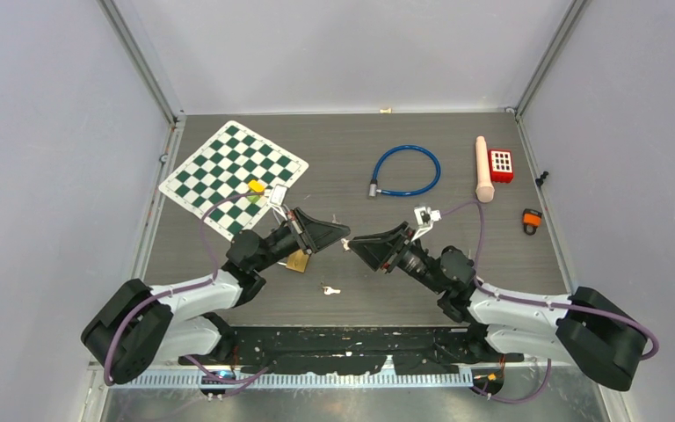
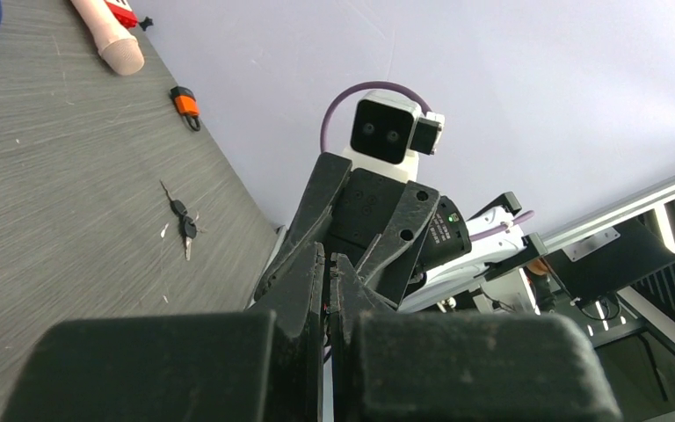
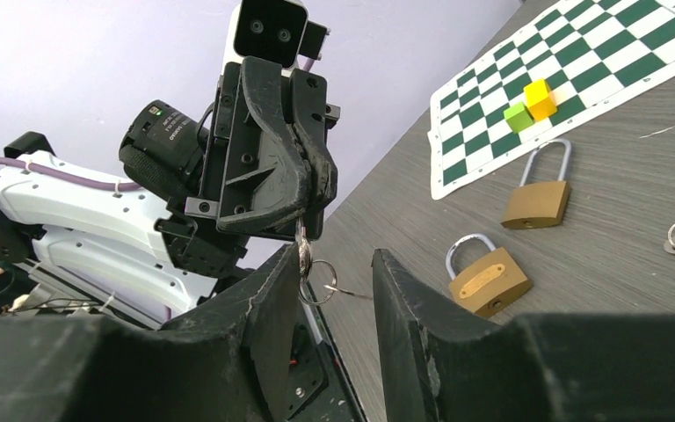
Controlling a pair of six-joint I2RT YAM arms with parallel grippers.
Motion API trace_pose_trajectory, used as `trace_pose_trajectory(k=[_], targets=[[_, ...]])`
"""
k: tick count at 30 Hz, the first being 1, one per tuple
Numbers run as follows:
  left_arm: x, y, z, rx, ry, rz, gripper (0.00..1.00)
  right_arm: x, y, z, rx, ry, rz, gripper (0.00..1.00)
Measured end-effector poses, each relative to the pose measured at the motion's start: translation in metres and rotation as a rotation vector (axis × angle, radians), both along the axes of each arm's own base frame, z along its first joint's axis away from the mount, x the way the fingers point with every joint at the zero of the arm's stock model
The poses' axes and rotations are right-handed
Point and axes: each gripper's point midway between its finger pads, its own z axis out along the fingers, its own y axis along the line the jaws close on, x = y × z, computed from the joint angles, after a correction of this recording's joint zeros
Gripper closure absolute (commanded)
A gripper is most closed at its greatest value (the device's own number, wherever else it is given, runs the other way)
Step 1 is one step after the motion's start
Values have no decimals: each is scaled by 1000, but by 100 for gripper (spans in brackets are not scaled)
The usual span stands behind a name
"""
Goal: Unlock with the key
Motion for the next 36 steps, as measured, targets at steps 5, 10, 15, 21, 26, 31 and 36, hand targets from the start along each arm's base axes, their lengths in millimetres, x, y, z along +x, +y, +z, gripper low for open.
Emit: trace_pose_trajectory(k=[5,10,15,21,26,31,36], targets=[[-1,0,2,-5,-7,-3,100,-1,6,1,17,8,29,66],[-2,0,3,-6,-10,-7,100,-4,10,3,40,15,60,72],[-3,1,5,-12,-16,-8,100,-6,13,8,64,11,81,77],[-3,1,6,-12,-17,-9,100,-8,14,12,84,8,96,89],[-4,1,6,-12,-18,-12,100,-9,15,12,88,12,102,95],[-5,1,8,-21,-22,-17,100,-9,15,14,94,6,104,95],[-5,1,10,-33,-7,-22,100,-7,14,15,97,-3,102,95]])
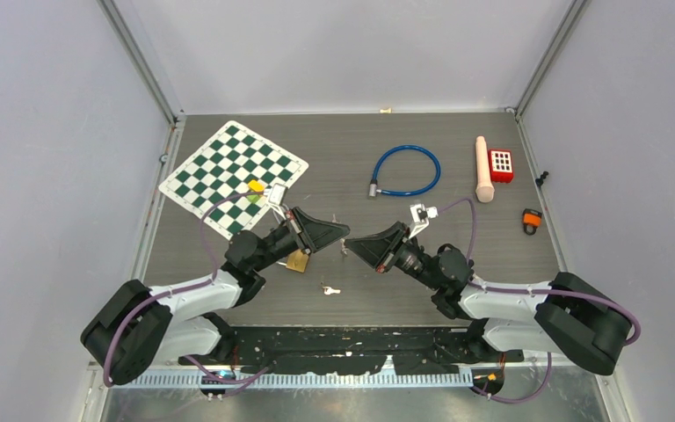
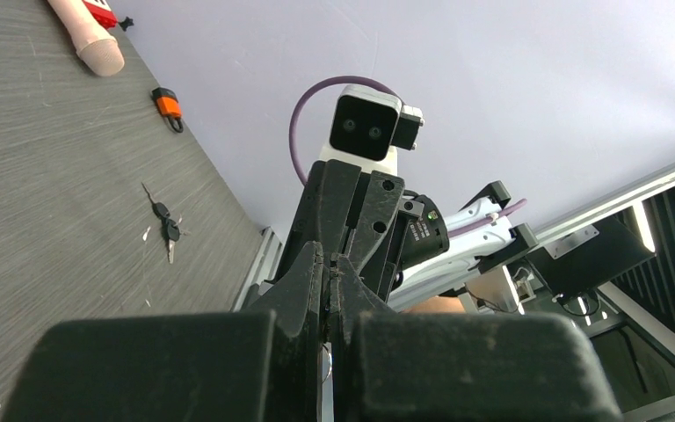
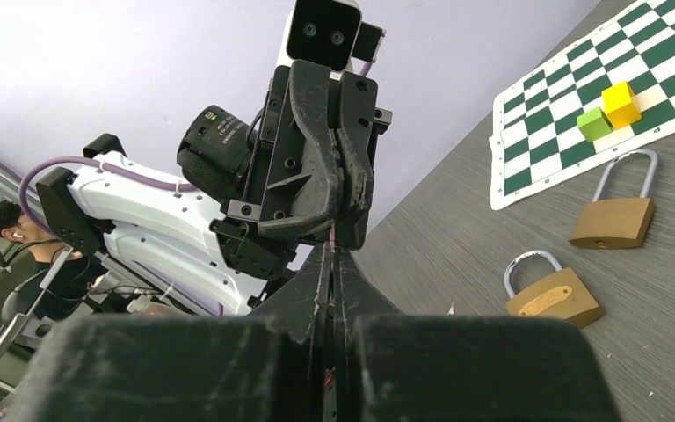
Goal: Unlock with the key
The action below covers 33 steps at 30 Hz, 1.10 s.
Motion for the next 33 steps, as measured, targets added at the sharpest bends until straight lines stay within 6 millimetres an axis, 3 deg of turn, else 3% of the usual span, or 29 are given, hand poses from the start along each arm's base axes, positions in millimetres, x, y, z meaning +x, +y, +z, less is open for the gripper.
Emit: trace_pose_trajectory(k=[6,13,21,23,27,33], targets=[[4,-2,-4,2,28,-1,100,4,-1,-3,-8,0,-2,95],[7,-3,-8,3,52,0,79,7,-1,-8,-19,10,-9,95],[19,5,-11,9,84,36,65,14,-8,-21,-42,38,-37,95],[22,10,-12,21,91,54,59,15,-11,-26,-53,48,-46,95],[28,23,-18,83,110,115,39,18,-18,-35,-72,65,-66,95],[44,57,-42,353,204,329,17,21,-26,-36,-90,61,-102,95]])
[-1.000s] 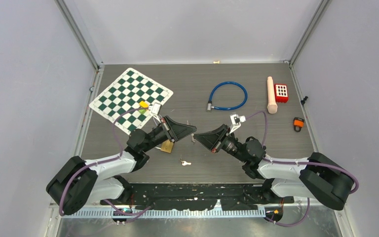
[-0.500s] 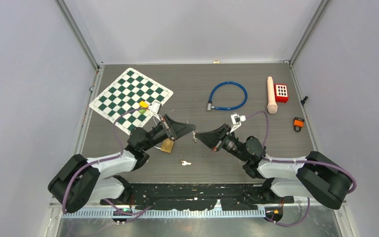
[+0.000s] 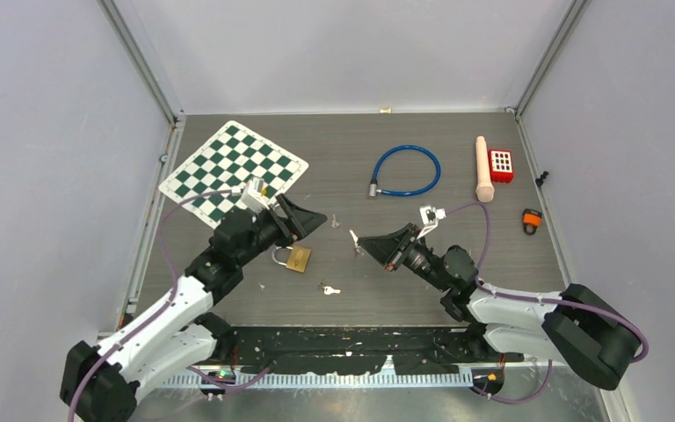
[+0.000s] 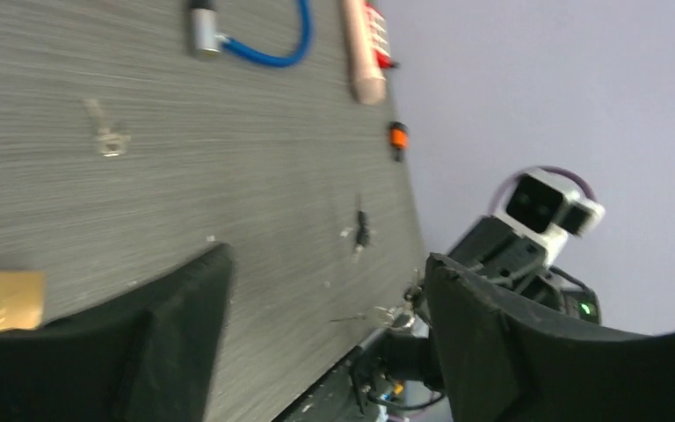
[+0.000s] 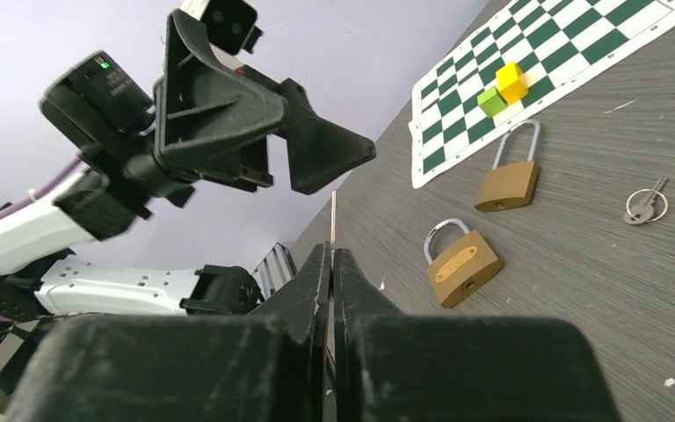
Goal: Unlock with the key
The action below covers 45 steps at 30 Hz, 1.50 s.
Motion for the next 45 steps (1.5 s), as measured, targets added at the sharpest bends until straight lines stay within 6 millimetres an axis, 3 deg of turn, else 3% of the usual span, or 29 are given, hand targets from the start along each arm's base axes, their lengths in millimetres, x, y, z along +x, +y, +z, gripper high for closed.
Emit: trace_pose_trajectory(k=[4,7,12,15,23,27,37,45], targets=[[10,26,-9,219,77,116,12,2,-5,-1,-20,-1,-25,95],[12,41,-36,384,189,154,12,3,-7,-4,-30,4,-38,95],[1,59,-109,671,426,114,14,4,-9,-13,-53,23,-49,95],[-3,63,-134,801,504,48,17,4,-10,-17,-64,33,-52,95],[29,50,-152,964,502,-66,23,5,-10,-18,-67,36,-56,95],[35,48,-169,1053,536,-111,24,5,-10,-18,-66,37,-60,95],[20,58,-192,1172,612,-153,24,4,-12,-24,-74,45,-63,95],[19,59,-203,1187,644,-161,33,5,-12,-24,-74,46,-65,95]])
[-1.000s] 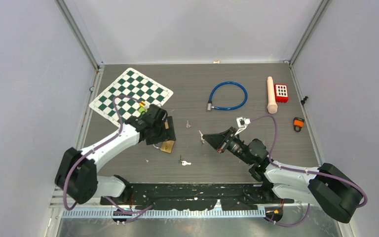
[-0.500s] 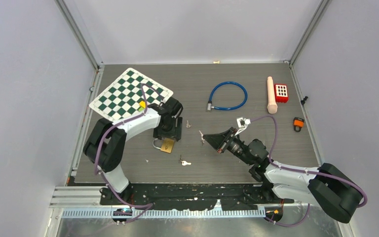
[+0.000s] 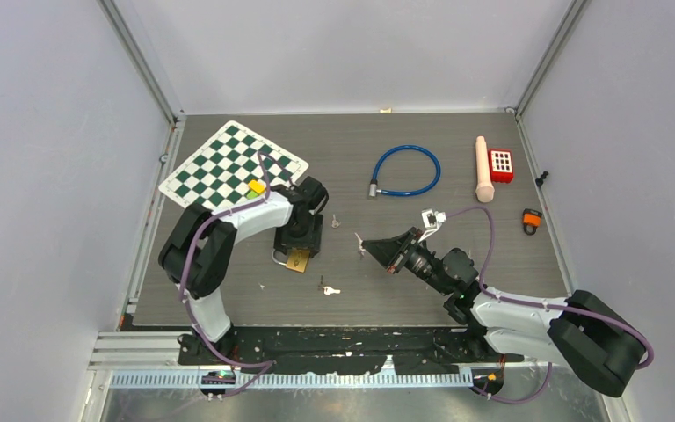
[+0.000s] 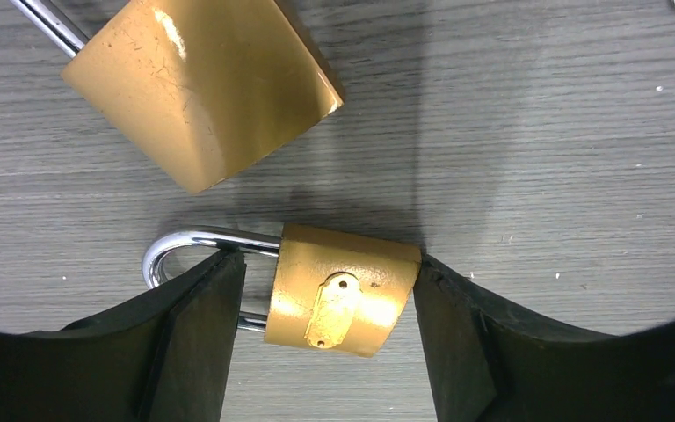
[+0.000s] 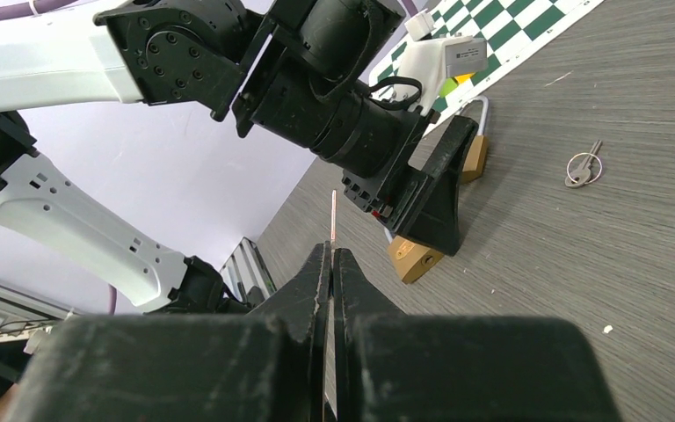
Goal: Unlock with the key
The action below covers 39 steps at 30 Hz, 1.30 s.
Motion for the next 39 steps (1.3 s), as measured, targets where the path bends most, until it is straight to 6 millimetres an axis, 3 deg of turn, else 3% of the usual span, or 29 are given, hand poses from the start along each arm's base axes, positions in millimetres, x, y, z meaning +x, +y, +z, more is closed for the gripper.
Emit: trace_pose_trajectory(k=[2,7,14,22,31,39], targets=[[1,-1,0,3,4,3,37,0,0,0,0,0,0,95],[4,-2,-1,11,9,10,58,1,1,-3,-2,7,-1,95],[3,-3,1,-3,3,18,100,2,0,-3,-1,9,-4,95],[-3,-13,14,-135,-62,16,100,1,4,-10,-21,15,18,95],[-3,-34,66,-371,-218,29,100,-2,22,-22,-68,41,105,95],[-10,-48,73,-499,-246,24,100,-2,45,-37,-102,108,207,95]])
